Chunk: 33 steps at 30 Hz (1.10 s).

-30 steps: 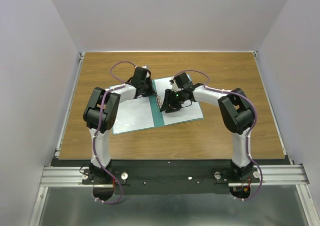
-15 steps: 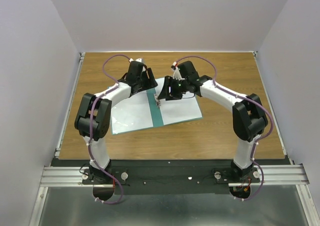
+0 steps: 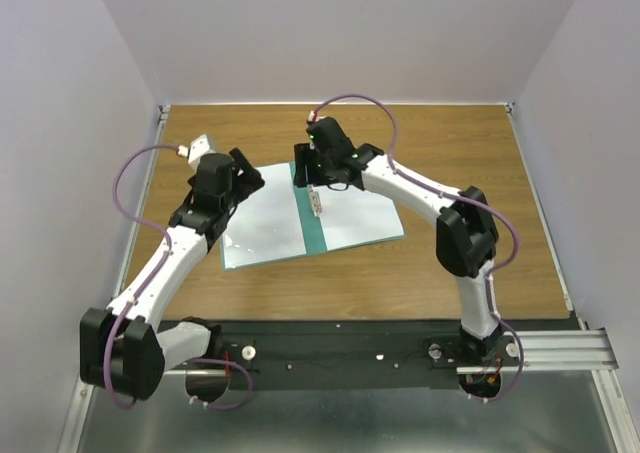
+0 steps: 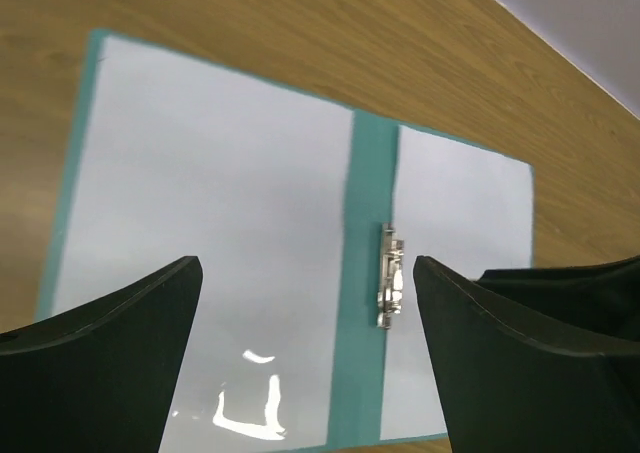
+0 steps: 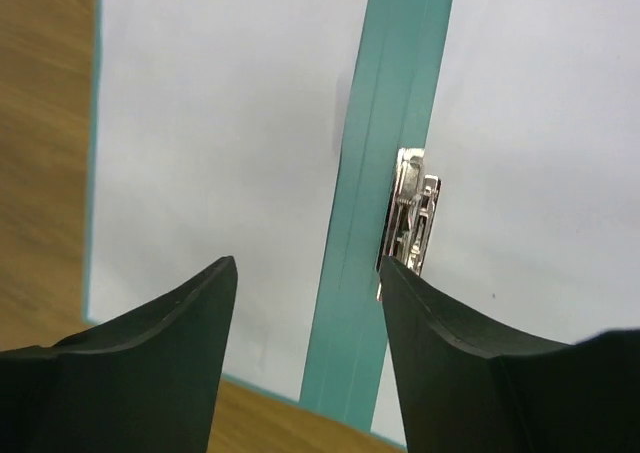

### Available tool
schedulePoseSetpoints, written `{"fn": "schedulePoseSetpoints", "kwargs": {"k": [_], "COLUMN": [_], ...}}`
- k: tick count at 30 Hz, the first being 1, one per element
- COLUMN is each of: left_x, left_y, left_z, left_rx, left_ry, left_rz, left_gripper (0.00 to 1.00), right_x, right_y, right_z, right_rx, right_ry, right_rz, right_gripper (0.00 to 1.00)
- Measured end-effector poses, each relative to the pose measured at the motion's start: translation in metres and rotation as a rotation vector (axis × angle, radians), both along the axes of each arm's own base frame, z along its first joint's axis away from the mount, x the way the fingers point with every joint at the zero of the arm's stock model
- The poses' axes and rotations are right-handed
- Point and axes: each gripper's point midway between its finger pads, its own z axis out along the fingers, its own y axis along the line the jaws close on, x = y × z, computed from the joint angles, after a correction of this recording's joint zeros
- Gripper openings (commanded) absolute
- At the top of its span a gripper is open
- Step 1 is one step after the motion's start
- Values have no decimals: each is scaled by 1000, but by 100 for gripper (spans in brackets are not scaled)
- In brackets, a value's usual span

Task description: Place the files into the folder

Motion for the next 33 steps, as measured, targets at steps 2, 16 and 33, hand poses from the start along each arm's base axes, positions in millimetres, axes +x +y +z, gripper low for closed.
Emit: {"fn": "schedulePoseSetpoints", "kwargs": {"k": [2,16,33], "left_x": [-26,-92,-89], "left_y": [26,60,59], "left_z": [-14,-81,-78], "left_rx": [3,33,31], "left_ry": [25,187,167], "left_rz": [105,239,234], "left_gripper": [96,97,97], "right_x": [10,23,17], "right_y": [11,-5,-5], "right_z": [-13,-112,-118], "right_rx": [-67,-425,-546], "right_ry": [-28,-12,-76], "right_rz": [-21,-113,-168], "right_gripper": [54,38,10]}}
